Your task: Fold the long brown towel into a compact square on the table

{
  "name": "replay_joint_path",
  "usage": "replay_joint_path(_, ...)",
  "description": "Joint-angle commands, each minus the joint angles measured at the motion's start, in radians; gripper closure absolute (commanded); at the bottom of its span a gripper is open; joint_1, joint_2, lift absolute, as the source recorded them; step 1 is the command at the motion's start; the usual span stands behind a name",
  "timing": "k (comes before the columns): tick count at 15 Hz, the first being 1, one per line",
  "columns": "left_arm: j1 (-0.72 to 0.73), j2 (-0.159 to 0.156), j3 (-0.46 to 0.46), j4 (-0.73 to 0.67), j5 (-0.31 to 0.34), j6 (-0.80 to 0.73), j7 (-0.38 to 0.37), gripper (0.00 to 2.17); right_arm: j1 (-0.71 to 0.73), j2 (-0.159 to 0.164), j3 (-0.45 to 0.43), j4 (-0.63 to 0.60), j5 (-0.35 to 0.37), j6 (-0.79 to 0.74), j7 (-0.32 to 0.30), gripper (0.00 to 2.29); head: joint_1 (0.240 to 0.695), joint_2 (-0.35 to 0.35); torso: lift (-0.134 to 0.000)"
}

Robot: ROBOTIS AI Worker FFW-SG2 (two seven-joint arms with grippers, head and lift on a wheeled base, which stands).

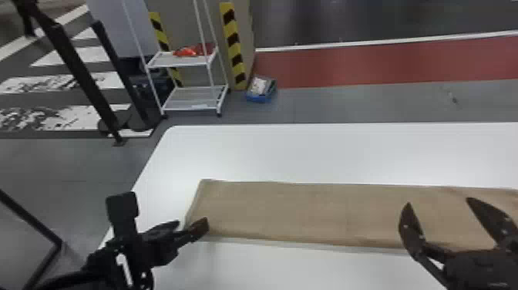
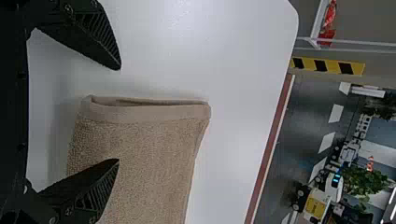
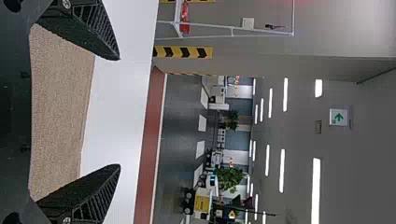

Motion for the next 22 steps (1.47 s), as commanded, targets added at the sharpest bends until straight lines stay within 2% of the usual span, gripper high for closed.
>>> replay_joint_path(1,0.001,-0.002,0.010,-0.003,0.002,-0.014,-0.053,0.80,-0.005,0.006,0.001,0.005,0.000,0.002,0.000,0.05,0.695,0.214,-0.124)
replay_joint_path(3,0.001,-0.003,0.015,-0.009,0.002,-0.020,-0.092,1.77,-0.006,0.006,0.003,0.009,0.000,0.005,0.000,0.05,0.695,0.203,-0.124)
replay_joint_path(4,0.001,-0.003,0.015,-0.009,0.002,-0.017,-0.093,2.00,-0.006,0.006,0.003,0.009,0.000,0.008,0.000,0.05,0.695,0.200,-0.124)
replay_joint_path(12,-0.001,0.000,0.021,-0.018,-0.025,0.013,-0.193,2.01,-0.020,0.006,0.003,0.013,-0.005,0.058,0.000,0.05,0.695,0.186,-0.124)
replay_joint_path(14,0.047,-0.006,0.044,-0.108,-0.022,0.035,-0.198,2.14,-0.020,0.006,0.003,0.013,-0.009,0.070,0.000,0.05,0.695,0.181,-0.124)
replay_joint_path(15,0.063,-0.009,0.057,-0.144,-0.019,0.035,-0.217,2.14,-0.022,0.006,0.001,0.013,-0.012,0.073,0.000,0.05,0.695,0.183,-0.124)
replay_joint_path(19,0.060,0.000,0.203,-0.174,0.018,0.056,-0.262,2.14,-0.020,0.006,-0.014,0.009,-0.017,0.073,-0.002,0.05,0.695,0.208,-0.124)
replay_joint_path(22,-0.010,0.012,0.341,-0.151,0.035,0.173,-0.283,2.14,-0.019,0.006,-0.060,0.003,-0.035,0.082,-0.002,0.05,0.695,0.256,-0.124)
